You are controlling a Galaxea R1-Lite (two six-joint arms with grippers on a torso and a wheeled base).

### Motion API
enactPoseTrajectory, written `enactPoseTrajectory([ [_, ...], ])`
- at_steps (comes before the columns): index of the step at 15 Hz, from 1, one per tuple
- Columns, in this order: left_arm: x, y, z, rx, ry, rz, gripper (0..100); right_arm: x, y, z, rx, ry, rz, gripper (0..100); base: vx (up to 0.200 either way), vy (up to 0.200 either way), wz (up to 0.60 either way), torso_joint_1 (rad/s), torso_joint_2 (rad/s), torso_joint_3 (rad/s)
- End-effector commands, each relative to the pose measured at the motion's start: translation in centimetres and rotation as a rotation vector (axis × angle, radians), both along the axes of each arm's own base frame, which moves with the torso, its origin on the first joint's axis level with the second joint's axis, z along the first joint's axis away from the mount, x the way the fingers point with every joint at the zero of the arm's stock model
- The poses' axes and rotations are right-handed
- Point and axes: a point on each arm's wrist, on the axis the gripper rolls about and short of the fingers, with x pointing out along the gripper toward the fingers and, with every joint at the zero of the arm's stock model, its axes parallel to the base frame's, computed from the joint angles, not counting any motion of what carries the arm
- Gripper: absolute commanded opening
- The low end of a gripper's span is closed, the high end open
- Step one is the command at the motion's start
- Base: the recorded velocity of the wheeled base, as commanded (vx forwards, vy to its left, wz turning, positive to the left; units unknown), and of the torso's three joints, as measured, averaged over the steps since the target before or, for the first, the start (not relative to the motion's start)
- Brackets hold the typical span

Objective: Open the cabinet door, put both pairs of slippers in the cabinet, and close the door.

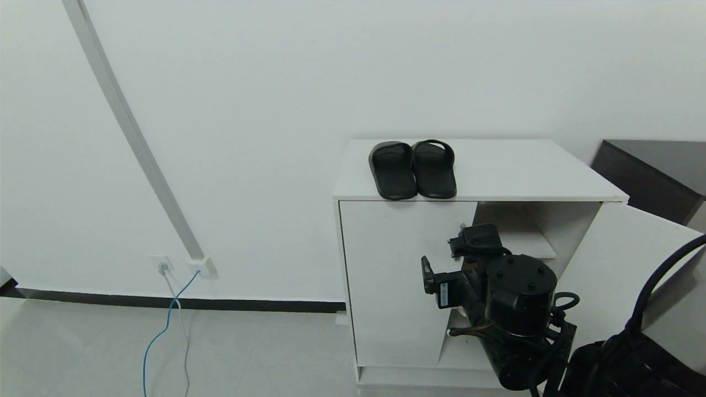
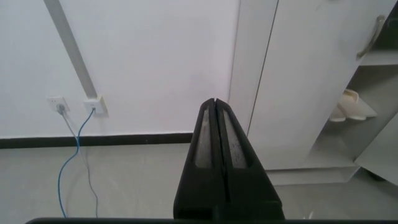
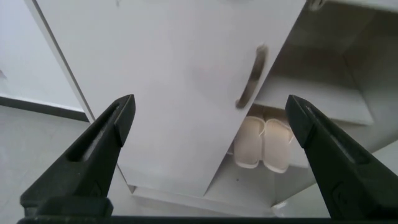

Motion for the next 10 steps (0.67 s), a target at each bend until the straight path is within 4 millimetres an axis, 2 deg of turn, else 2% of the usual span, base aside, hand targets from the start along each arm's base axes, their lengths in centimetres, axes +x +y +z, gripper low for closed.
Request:
enactPoseTrajectory([
  [1, 0.01, 0.00, 0.00, 0.000, 0.001, -0.001, 0, -0.02, 0.00, -0.15, -0.004, 0.004, 0.001, 100, 0.000, 0.000, 0.00, 0.212, -0.55, -0.325],
  [10, 0.01, 0.00, 0.00, 0.000, 0.001, -0.001, 0, -0.12, 0.01, -0.92, -0.027, 0.024, 0.044, 100, 0.000, 0.000, 0.00, 0.249, -0.57, -0.326],
])
